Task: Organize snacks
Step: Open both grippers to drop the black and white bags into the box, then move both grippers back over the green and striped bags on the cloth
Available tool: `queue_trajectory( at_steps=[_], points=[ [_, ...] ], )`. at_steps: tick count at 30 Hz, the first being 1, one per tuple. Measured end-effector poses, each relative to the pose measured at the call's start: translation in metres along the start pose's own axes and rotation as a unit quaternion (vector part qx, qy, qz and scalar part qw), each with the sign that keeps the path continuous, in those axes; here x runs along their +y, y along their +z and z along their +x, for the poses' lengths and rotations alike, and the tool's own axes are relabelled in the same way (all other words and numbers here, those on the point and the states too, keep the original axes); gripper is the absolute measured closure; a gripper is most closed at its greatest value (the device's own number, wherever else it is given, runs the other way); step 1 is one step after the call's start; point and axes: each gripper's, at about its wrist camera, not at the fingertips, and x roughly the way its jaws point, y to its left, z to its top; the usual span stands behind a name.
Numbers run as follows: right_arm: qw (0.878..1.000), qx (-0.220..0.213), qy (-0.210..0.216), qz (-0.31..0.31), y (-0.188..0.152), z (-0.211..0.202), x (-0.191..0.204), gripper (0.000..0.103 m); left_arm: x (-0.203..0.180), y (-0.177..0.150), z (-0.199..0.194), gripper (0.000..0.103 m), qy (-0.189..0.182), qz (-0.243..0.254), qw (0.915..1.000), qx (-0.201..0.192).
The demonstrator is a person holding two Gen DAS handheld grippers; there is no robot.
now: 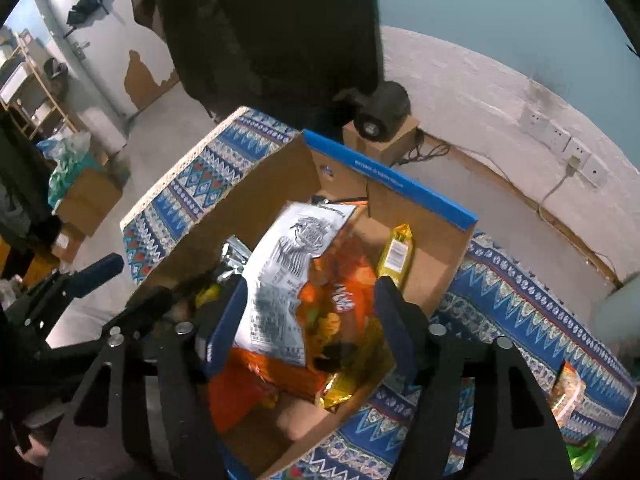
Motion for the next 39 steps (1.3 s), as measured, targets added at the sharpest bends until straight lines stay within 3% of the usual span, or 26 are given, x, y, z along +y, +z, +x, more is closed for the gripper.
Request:
queue_trajectory(
  at_steps=[17, 39],
  points=[
    [0.997, -0.007, -0.051, 0.061, -0.037, -0.047, -0.062, 0.031, -0.043, 0.002, -0.018, 0.030, -0.054, 0.017, 0.9983, -0.015],
    [0.982, 0.003, -0.106, 0.157, -0.138, -0.111, -0.163, 0.031, -0.171, -0.028, -0.029, 0.027, -0.114, 0.136, 0.9840, 0.012]
  ],
)
